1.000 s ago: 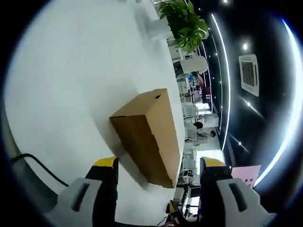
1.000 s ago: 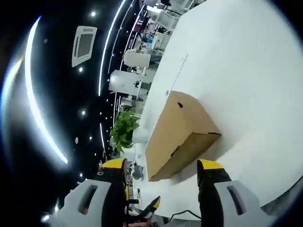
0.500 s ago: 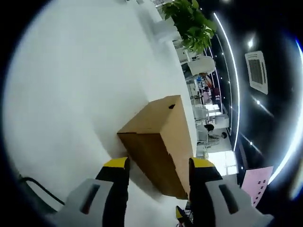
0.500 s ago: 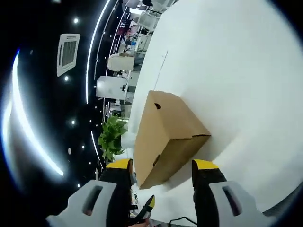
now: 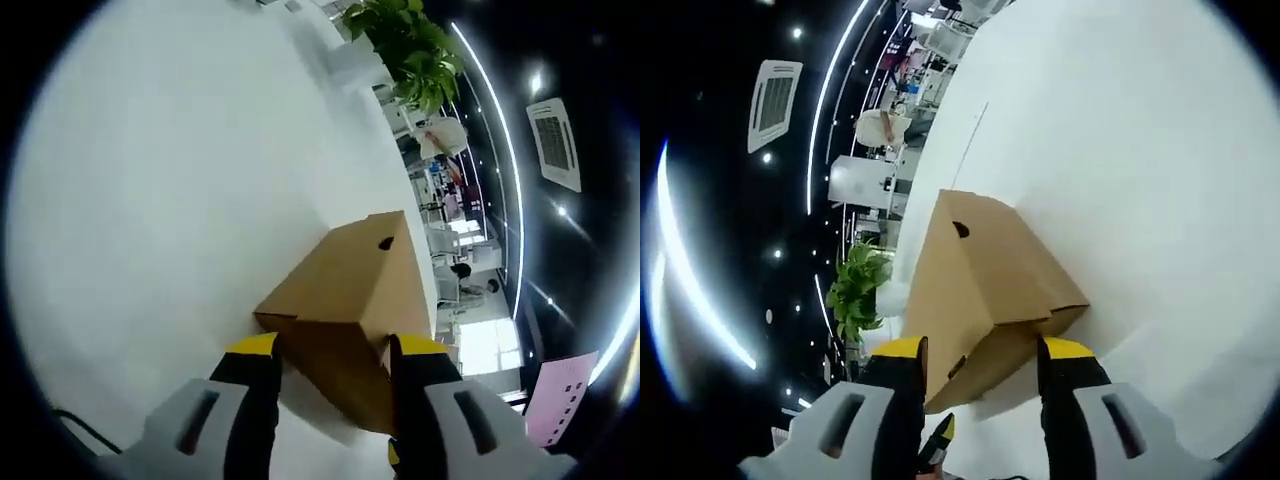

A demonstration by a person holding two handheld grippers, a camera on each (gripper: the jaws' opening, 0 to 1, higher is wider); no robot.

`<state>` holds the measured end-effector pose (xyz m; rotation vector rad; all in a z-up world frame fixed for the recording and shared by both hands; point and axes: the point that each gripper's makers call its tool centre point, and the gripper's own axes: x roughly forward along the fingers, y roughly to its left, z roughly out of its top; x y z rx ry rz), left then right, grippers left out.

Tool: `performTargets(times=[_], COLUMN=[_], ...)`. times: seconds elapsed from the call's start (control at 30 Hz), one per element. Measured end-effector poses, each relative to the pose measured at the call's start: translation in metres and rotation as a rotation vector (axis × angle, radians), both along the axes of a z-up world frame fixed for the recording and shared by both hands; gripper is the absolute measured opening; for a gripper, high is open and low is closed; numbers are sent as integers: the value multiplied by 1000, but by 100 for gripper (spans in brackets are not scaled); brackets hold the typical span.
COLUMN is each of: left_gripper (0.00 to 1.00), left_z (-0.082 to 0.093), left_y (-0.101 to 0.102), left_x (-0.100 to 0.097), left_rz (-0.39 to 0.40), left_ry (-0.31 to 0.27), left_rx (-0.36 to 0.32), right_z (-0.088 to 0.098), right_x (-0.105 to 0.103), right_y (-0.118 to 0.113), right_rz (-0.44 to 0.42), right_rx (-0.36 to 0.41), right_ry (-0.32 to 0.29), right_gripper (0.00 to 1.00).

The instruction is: Operate the shoe box by opening the lid, removing the specified soft item, and placing it in the target area until the item is outside and the box remains undamaged.

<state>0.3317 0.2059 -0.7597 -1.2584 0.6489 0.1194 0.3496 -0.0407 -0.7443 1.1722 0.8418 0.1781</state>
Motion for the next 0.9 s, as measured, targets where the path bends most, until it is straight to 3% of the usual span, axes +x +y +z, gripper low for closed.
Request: performTargets(times=[0.17, 0.5, 0.73, 0.9], left_gripper=[37, 35, 34, 34], left_z=[4, 5, 8, 15], left_y=[-1, -1, -3, -5], left_x=[5, 4, 4, 2], left_rz=[7, -2, 2, 28], left_ry=[-7, 2, 36, 46], left_rx=[-20, -15, -15, -13], right_z=[-10, -9, -3, 4], right_x=[-1, -1, 0, 0], right_y=[-5, -4, -4, -6], right_rz=[0, -27, -47, -95], right_rx=[-43, -28, -40, -4], right_ry=[37, 20, 33, 61], right_gripper=[32, 31, 31, 29])
